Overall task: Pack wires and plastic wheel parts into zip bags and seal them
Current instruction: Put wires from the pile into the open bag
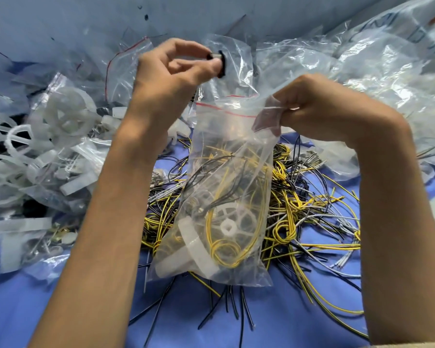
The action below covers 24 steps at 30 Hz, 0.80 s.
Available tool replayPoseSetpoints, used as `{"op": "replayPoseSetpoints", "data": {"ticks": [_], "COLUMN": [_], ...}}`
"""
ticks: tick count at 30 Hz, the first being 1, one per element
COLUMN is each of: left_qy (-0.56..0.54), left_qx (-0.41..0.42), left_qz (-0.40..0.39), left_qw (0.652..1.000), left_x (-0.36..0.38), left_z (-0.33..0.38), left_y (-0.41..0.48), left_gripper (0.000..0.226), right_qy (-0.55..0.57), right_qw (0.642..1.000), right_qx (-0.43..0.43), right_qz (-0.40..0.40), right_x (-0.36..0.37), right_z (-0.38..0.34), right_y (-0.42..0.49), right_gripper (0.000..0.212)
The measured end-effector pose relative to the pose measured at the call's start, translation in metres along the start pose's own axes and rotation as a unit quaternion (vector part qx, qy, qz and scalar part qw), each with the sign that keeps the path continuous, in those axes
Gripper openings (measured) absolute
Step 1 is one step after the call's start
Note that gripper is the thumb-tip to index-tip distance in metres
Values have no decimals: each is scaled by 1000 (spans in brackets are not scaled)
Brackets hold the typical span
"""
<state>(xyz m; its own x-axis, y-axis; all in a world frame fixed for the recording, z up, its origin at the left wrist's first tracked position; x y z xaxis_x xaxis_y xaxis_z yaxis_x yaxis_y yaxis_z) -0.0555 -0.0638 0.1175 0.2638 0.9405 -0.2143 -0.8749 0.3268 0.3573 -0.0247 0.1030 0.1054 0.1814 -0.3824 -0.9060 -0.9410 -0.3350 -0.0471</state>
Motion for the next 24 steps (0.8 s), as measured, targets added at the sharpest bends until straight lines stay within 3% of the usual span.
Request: {"op": "replayPoseSetpoints", "data": {"ticks": [6, 11, 15, 19, 21, 24], "left_qy": [109, 297, 275, 289, 275, 190], "left_qx": [-71, -110, -131, -117, -86, 31], "left_qz": [-136, -231, -272, -324, -321, -240], "left_qw": [982, 920, 913, 893, 902, 952], "left_x": [32, 38, 40, 41, 42, 31], "left_z": [-10, -23, -29, -33, -27, 4], "left_y": [-3, -6, -11, -17, -17, -10], "left_gripper": [11, 24, 61, 55, 45, 42], "right_qy": [-14, -13, -13, 10, 29, 113], "right_qw": [1000, 1000, 999, 1000, 999, 992], "right_qx": [-18, -27, -29, -20, -28, -53], "right_qz": [6, -3, 8, 11, 6, 17], "right_x": [-1, 2, 0, 0, 0, -2], "right_z": [-9, -12, -13, -7, -6, -10], "right_y": [-2, -1, -3, -4, -5, -7], "right_gripper": [19, 20, 25, 28, 28, 28]}}
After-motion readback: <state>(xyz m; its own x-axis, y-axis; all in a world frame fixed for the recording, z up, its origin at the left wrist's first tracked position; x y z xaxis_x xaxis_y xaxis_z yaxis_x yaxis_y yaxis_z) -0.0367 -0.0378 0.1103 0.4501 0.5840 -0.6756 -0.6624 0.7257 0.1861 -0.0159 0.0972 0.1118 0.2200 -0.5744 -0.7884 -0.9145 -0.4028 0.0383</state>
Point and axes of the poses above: each hand's wrist, its own y-axis towards the middle knuckle, its own x-axis out of the palm, z = x × y, the point moved 10 cm from there along y, towards the middle knuckle, and after that the axes turned 14 degrees about -z, right-handed, at the moved point
